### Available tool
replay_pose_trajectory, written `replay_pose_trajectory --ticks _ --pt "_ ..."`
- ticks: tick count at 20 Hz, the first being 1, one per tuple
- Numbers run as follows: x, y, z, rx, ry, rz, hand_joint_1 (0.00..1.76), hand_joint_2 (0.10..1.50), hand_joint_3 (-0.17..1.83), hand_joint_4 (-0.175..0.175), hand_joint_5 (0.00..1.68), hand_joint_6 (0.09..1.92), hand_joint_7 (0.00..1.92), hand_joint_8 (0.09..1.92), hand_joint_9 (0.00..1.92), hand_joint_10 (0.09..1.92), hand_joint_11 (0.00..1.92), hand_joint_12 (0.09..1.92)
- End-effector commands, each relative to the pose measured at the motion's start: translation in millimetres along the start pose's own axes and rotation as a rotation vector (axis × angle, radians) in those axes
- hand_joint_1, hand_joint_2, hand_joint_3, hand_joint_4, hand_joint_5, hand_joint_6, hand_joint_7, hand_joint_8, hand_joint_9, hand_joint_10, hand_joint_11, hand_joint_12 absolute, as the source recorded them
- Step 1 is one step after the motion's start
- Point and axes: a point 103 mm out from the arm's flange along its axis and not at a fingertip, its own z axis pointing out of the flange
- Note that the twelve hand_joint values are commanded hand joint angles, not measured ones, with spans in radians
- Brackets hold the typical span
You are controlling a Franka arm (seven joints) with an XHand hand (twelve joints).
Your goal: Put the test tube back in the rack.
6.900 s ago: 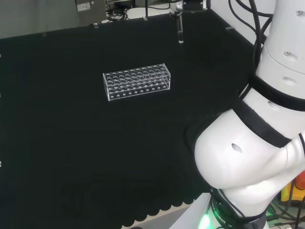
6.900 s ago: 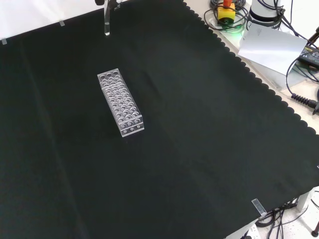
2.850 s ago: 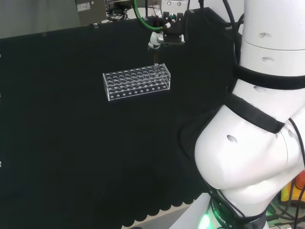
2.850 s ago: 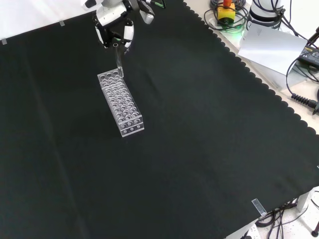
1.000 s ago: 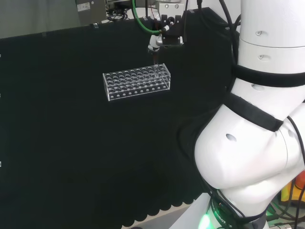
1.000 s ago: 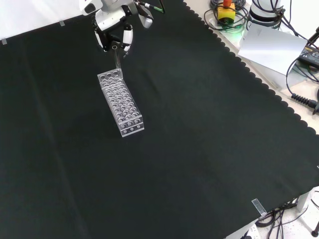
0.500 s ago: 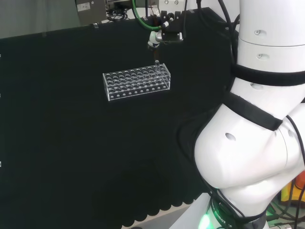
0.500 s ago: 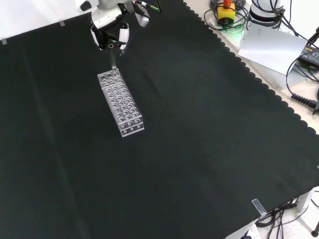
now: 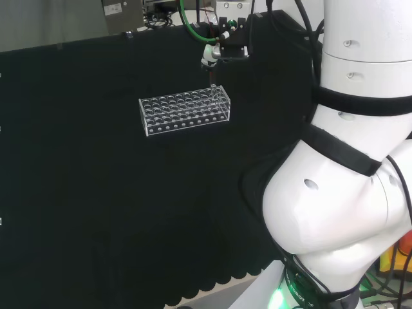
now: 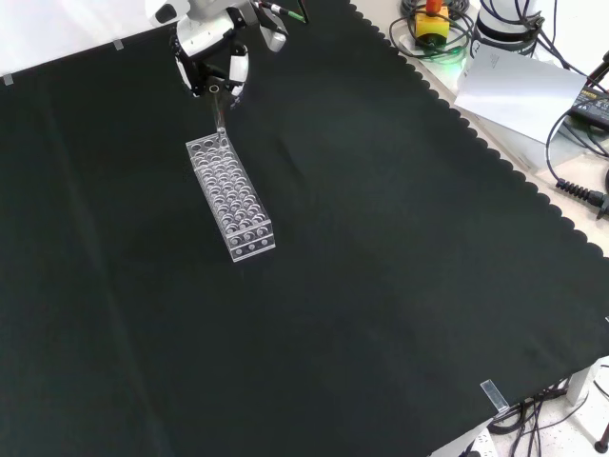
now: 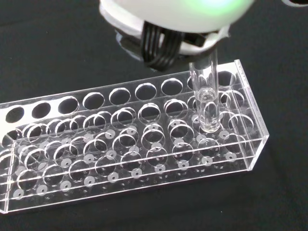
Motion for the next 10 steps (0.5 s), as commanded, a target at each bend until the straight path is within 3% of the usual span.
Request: replay_pose_trajectory --ticks 1,10 --pt "-1 -1 1 0.003 0.005 0.000 1.33 0.69 0.55 -0.175 1.43 0.09 1.39 0.69 1.59 0.63 1.29 0.86" --pt "1 -3 11 0.018 0.007 0.004 1.33 0.69 0.55 -0.175 1.43 0.09 1.39 0.69 1.59 0.63 1.29 0.86"
